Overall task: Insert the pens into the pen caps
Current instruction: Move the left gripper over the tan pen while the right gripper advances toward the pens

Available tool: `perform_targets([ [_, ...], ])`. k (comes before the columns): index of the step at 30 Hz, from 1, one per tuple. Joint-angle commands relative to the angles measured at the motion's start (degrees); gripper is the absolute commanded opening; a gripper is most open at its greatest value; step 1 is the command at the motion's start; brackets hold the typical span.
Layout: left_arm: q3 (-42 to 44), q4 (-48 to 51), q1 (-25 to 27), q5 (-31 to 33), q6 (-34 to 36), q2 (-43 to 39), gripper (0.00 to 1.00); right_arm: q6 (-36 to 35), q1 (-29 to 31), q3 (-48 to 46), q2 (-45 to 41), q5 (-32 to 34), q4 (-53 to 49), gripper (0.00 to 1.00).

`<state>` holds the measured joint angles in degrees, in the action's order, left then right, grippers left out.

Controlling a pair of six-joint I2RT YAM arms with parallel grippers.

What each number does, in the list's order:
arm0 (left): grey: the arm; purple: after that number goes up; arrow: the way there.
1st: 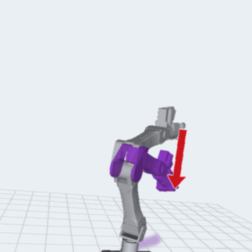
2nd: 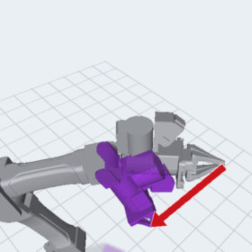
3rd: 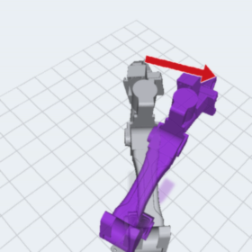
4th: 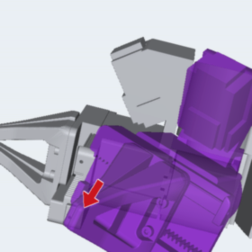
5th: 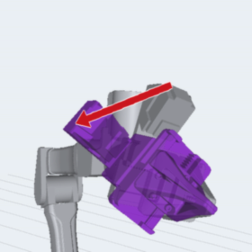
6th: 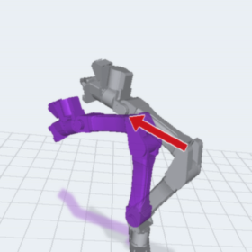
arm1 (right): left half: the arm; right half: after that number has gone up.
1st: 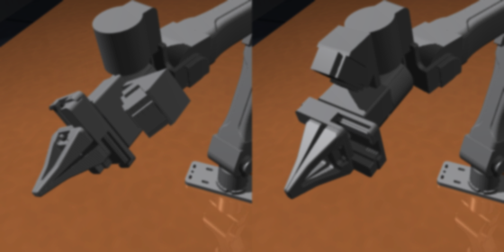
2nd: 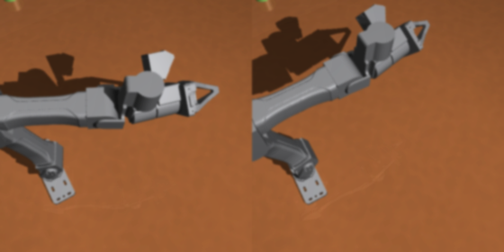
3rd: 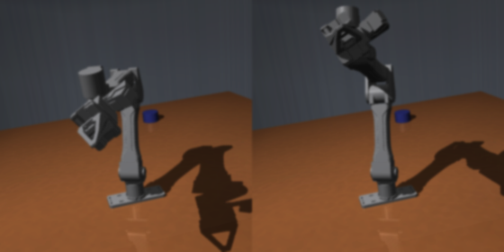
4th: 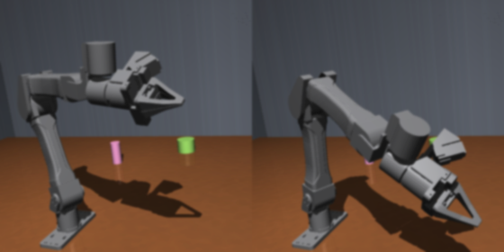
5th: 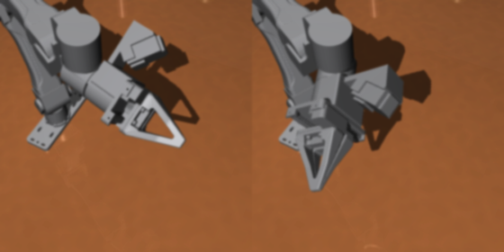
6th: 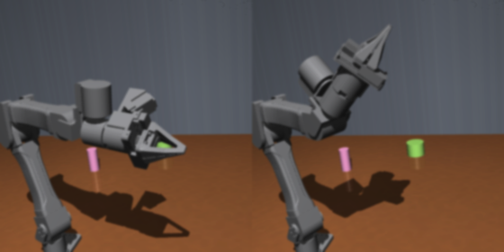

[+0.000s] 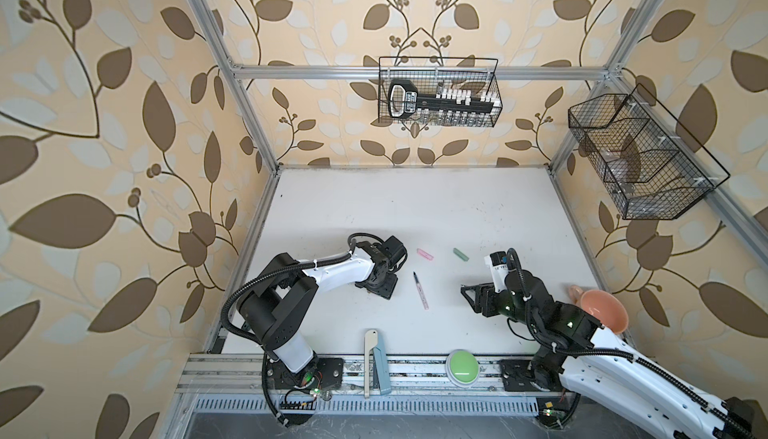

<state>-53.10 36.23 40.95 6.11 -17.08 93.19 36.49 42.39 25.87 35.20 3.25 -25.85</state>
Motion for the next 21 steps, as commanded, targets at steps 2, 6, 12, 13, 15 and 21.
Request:
perform_targets([
  [2, -1.82, 2.30, 0.41, 0.75, 0.03, 0.93, 0.66, 1.37, 0.32, 0.08, -0.60, 2.10, -1.87, 0.67],
  [6, -2.96, 3.92, 0.40, 2.29, -0.23, 2.40, 0.63, 1.56, 0.32, 0.40, -0.46, 1.98, -2.30, 0.67],
  [12, -4.53, 3.81, 0.36, 1.86, 0.80, 4.43, 0.58, 2.50, 1.11, 0.91, -1.17, 2.60, -3.10, 0.66],
  [13, -4.75, 4.00, 0.36, 1.71, 0.90, 4.83, 0.57, 2.58, 1.11, 0.84, -1.26, 2.79, -2.99, 0.66],
  [15, -5.26, 4.20, 0.36, 1.55, 0.90, 5.71, 0.54, 2.39, 1.11, 0.81, -1.17, 2.97, -2.81, 0.67],
  [21, -6.05, 3.94, 0.27, 0.65, 0.61, 8.05, 0.46, 2.59, 1.11, 0.09, -0.89, 2.55, -1.66, 0.67],
])
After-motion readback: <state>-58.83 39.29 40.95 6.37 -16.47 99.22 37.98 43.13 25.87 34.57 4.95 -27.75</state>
